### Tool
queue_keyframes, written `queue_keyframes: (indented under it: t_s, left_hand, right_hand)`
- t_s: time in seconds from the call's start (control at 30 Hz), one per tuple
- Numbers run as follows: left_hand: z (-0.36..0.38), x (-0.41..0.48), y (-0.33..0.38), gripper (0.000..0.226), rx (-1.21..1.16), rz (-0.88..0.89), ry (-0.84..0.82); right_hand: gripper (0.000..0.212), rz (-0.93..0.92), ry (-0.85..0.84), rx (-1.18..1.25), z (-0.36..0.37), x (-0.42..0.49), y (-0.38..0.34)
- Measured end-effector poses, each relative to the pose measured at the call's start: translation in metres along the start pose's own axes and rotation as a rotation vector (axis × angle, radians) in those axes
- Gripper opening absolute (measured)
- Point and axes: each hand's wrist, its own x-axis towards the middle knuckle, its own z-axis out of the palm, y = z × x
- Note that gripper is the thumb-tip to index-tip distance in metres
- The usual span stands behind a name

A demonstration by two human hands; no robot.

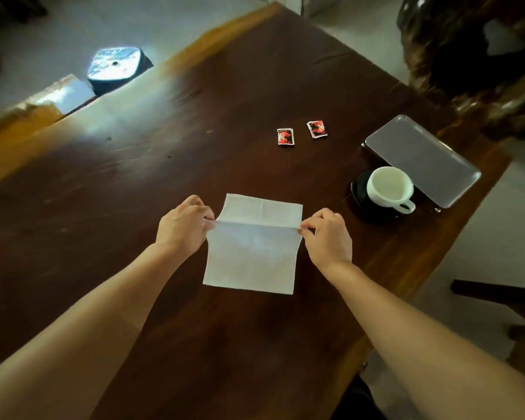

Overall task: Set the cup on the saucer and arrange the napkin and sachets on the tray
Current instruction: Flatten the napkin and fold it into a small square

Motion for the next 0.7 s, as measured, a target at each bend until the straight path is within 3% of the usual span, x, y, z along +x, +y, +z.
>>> queue_keyframes:
  t_s: [0.23, 0.47, 0.57, 0.7]
  left_hand:
    - [-0.062, -0.001, 0.016, 0.014, 0.008, -0.006, 0.144]
    - [-0.096, -0.021, 0.026, 0.014, -0.022, -0.009, 0.166]
    - [-0.104, -0.035, 0.025, 0.011, -0.129, -0.03, 0.085]
    - [-0.112, -0.052, 0.025, 0.007, -0.214, -0.036, -0.151]
  right_hand:
    - [0.009, -0.112, 0.084, 0.006, -0.064, 0.033, -0.04]
    - [0.008, -0.166, 0.064, 0.02, -0.104, 0.022, -0.053]
    - [0.008, -0.175, -0.016, 0.005, -0.121, 0.016, -0.055]
    - [0.01, -0.174, -0.205, -0.019, -0.142, 0.004, -0.054]
